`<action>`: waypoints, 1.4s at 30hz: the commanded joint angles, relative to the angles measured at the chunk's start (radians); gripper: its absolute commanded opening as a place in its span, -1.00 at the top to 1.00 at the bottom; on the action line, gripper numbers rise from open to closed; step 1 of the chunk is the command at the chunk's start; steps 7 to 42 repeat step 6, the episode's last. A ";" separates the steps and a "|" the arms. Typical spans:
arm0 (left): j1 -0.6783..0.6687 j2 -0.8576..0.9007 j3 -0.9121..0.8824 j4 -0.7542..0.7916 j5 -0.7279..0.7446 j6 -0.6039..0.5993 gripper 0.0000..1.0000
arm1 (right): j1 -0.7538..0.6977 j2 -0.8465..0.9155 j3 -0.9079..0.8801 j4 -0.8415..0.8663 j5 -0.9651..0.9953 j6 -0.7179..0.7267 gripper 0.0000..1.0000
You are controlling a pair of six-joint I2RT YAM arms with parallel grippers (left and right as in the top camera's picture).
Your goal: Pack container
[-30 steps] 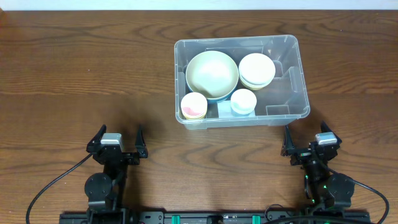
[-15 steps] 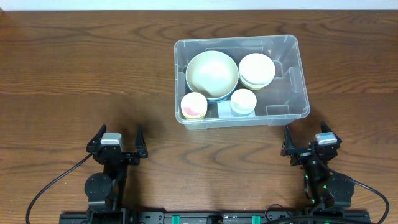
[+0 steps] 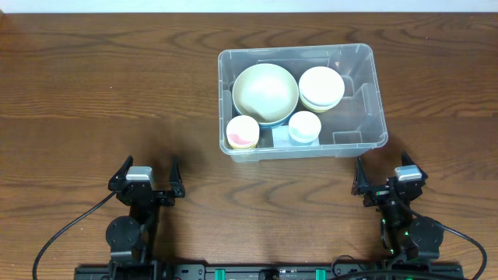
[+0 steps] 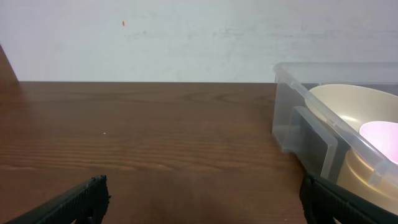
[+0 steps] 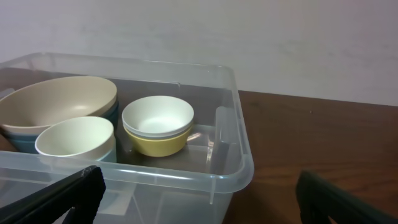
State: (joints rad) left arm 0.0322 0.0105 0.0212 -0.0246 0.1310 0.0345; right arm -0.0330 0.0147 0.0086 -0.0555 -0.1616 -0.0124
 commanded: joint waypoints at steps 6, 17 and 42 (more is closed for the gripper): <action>0.006 -0.006 -0.017 -0.034 0.015 0.014 -0.96 | 0.008 -0.009 -0.003 -0.003 -0.007 -0.015 -0.98; 0.006 -0.006 -0.017 -0.034 0.015 0.014 -0.96 | 0.008 -0.009 -0.003 -0.003 -0.007 -0.015 -0.98; 0.006 -0.006 -0.017 -0.034 0.015 0.014 -0.96 | 0.008 -0.009 -0.003 -0.003 -0.007 -0.015 -0.98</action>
